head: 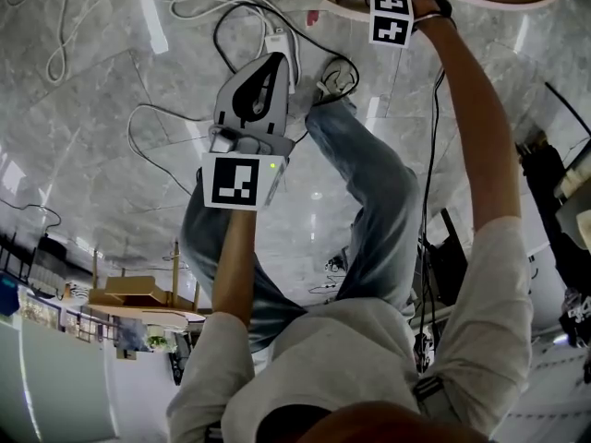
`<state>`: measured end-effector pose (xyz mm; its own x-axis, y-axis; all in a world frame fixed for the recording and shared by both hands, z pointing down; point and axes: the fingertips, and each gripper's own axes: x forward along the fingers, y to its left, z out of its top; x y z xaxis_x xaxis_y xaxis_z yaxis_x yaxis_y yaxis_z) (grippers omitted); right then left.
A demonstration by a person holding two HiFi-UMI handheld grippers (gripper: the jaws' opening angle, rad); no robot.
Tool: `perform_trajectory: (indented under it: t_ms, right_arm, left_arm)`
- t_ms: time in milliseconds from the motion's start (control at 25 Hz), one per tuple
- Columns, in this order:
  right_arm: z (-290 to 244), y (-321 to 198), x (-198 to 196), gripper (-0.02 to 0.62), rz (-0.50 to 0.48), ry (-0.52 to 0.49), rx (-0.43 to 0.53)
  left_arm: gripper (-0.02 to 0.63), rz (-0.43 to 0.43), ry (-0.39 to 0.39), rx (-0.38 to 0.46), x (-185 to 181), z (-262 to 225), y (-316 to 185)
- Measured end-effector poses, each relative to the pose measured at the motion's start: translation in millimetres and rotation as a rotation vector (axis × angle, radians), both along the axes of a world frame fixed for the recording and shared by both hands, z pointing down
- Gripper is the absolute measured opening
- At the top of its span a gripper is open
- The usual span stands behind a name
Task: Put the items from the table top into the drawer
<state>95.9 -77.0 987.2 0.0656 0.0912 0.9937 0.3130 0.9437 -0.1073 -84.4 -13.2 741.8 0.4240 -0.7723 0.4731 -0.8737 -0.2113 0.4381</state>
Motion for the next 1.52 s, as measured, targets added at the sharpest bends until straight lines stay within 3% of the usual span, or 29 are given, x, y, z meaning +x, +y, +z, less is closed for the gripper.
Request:
perform_trajectory:
  t_ms: [240,440,520,800,920,1120,1240,1520]
  right_arm:
    - [17.2,0.7,0.4,0.089,-0.017,-0.002,-0.002]
    - [10.4,-2.8,-0.8,0.16,0.006,-0.019,0.006]
    - [-0.1,-2.6,-1.2,0.158,0.03,-0.04,0.017]
    - [-60.2,3.8,-6.7,0.038,0.141,-0.154,0.119]
    - [-94.9,14.8,-11.1,0.026,0.233,-0.213,0.121]
    - [-167.3,25.7,-18.7,0.025,0.556,-0.381,0.141]
    - [-213.5,25.0,-22.4,0.025,0.696,-0.475,0.159]
    - [-295.2,10.9,-29.3,0.025,0.877,-0.631,0.214]
  left_arm:
    - [0.015,-0.021,0.011,0.012,3.1,1.3,-10.6]
    - [0.015,0.006,-0.011,0.018,6.0,-1.2,-9.6]
    - [0.015,0.005,-0.007,0.009,8.0,-6.0,-6.1]
    - [0.015,0.017,-0.027,-0.043,16.8,-32.7,16.5]
    - [0.015,0.016,-0.032,-0.041,19.3,-57.8,18.8]
    - [0.015,0.028,-0.043,-0.023,28.2,-107.6,20.2]
    - [0.015,0.035,-0.051,0.001,31.3,-138.2,12.3]
    - [0.015,0.064,-0.079,0.057,33.8,-187.9,-14.1]
